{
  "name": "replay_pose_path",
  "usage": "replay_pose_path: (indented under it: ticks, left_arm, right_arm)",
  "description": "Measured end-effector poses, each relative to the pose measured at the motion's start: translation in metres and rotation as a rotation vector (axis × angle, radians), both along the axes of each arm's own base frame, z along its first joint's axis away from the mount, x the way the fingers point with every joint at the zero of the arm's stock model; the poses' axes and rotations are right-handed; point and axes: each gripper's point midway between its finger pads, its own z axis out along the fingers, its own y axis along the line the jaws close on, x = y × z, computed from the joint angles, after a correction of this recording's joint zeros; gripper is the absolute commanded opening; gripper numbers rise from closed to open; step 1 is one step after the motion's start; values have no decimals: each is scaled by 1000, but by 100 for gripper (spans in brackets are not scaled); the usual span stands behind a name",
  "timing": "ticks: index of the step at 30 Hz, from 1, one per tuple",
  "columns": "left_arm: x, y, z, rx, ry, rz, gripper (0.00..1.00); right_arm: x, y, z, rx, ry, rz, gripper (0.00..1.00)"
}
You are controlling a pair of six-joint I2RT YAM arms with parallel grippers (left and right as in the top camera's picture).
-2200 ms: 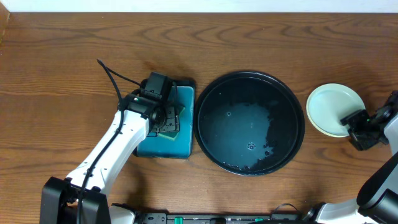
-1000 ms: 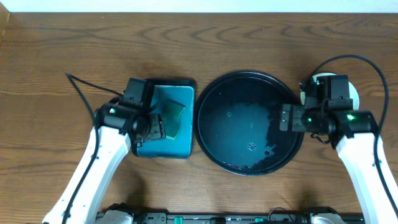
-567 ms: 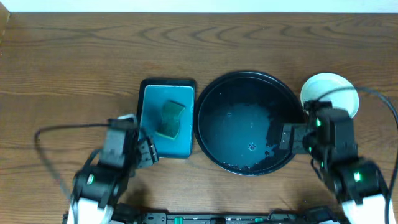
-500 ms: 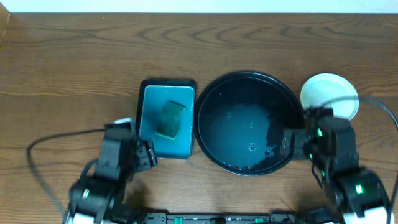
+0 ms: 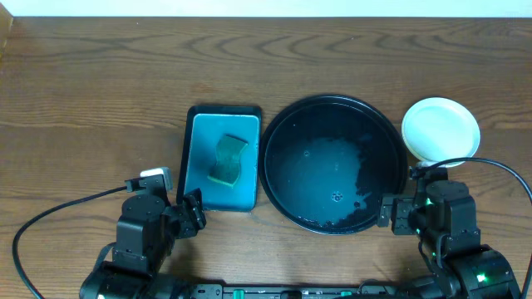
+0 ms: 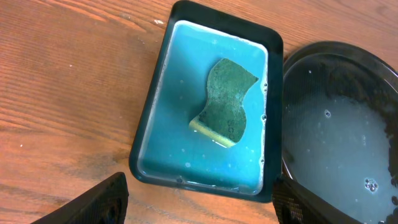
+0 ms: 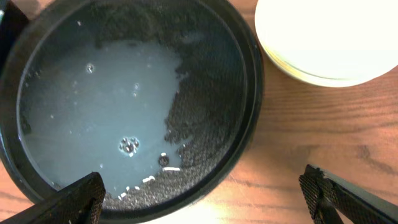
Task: Clean dirty plates on tray and stack at the side
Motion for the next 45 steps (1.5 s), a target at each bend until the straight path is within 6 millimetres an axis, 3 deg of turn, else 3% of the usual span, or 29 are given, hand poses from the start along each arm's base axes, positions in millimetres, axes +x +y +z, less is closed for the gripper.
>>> replay_pose_path:
  ticks: [19, 22, 27, 30, 39, 45]
  left_arm:
    - [0, 0, 0, 0, 0, 0, 75]
    - [0, 0, 0, 0, 0, 0, 75]
    - [0, 0, 0, 0, 1, 0, 75]
    - [0, 0, -1, 1, 3, 0, 75]
    - [0, 0, -3, 2, 7, 0, 75]
    - [0, 0, -3, 2, 7, 0, 75]
  right_arm:
    - [-5, -2, -1, -7, 9, -4, 99]
    - [-3, -5, 11, 4, -62, -20, 99]
    - [10, -15, 57, 62, -349, -78, 99]
    - [16, -19, 68, 87, -488, -101, 99]
    - [28, -20, 69, 110, -813, -89, 99]
    - [37, -23, 45, 102, -858, -95, 99]
